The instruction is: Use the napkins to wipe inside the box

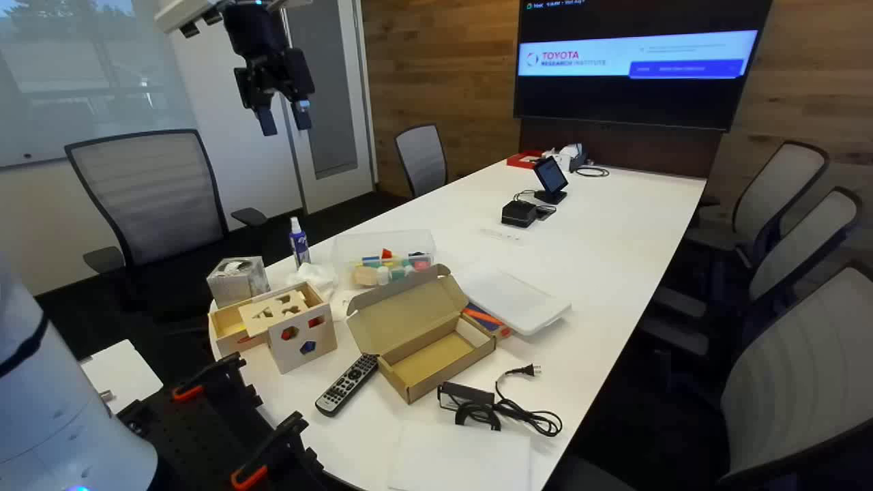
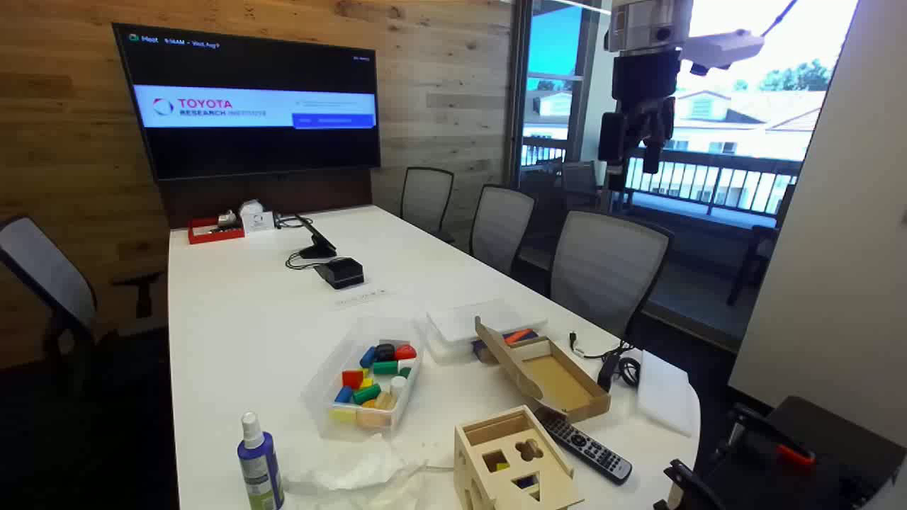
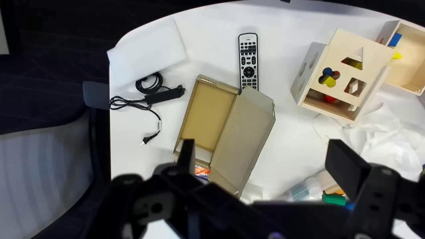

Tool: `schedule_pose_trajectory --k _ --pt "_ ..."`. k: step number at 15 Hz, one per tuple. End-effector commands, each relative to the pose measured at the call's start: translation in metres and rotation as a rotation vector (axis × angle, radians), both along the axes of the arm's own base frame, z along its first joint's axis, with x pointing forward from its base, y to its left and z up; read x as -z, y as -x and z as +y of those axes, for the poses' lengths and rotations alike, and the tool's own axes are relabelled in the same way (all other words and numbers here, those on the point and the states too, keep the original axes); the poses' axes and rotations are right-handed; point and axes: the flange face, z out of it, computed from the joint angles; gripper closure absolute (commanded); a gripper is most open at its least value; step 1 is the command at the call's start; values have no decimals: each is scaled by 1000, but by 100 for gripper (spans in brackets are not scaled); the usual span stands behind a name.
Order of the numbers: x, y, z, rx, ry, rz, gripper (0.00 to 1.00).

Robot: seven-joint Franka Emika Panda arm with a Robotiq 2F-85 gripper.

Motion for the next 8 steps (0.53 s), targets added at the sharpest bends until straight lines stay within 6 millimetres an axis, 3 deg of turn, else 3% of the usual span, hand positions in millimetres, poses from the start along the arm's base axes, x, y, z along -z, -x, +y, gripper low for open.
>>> schedule_pose_trajectory --k 1,4,8 --pt "-1 0 0 0 0 1 0" --pt "-1 0 0 0 0 1 0" --pt "19 -34 24 -55 -19 -37 0"
